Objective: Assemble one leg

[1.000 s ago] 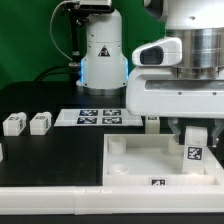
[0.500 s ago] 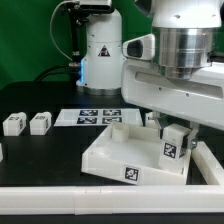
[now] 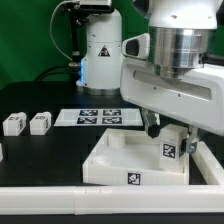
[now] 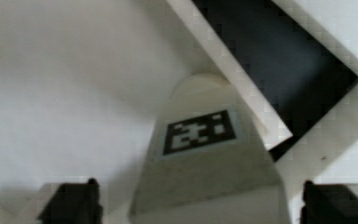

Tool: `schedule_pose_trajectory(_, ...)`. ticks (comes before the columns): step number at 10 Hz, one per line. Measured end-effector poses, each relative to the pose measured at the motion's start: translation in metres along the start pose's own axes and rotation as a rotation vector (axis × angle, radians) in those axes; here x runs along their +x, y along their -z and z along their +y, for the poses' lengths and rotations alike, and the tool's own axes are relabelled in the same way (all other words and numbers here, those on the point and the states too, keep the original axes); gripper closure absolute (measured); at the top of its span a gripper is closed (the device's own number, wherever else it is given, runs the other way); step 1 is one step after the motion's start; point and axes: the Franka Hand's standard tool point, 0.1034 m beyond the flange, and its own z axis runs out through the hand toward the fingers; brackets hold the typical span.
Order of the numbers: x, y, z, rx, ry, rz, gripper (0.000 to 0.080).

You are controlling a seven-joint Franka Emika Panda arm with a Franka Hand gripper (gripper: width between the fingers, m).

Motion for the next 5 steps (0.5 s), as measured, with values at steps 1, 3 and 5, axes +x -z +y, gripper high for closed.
schedule_pose_trajectory(1, 0.0, -0.0001, 0.0001, 0.0, 0.0, 0.0, 0.0179)
schedule_pose_trajectory(3, 0.0, -0.0003, 0.0001, 0.0, 0.0, 0.0, 0.0157)
schedule_pose_trajectory(5, -0.0001, -0.0004, 0.0002, -0.001, 0.0, 0.0, 0.0151)
